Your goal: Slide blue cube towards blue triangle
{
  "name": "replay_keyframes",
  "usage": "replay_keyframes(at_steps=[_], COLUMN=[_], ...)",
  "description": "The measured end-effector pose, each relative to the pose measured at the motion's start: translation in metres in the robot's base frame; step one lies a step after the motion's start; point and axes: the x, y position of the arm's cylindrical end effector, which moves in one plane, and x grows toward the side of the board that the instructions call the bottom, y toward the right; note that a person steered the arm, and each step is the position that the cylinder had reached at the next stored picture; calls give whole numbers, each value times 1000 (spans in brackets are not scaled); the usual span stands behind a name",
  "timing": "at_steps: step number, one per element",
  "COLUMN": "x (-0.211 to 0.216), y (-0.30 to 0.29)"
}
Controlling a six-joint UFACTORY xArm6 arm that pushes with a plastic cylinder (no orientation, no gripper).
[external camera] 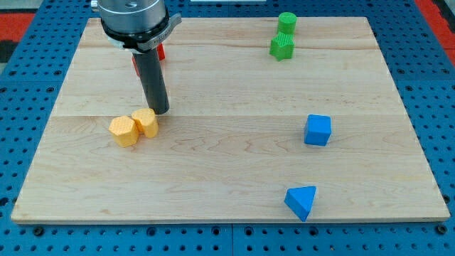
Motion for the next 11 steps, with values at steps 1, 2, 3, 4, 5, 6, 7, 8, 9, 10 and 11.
replay_keyframes(at_steps=[1, 2, 3, 4, 5, 6, 7, 8, 9, 10, 11], x=[8, 7, -6, -7, -6, 0, 11, 28, 50, 65, 85], y=[-16, 2, 88, 157, 206, 235, 255, 258, 251, 256, 270])
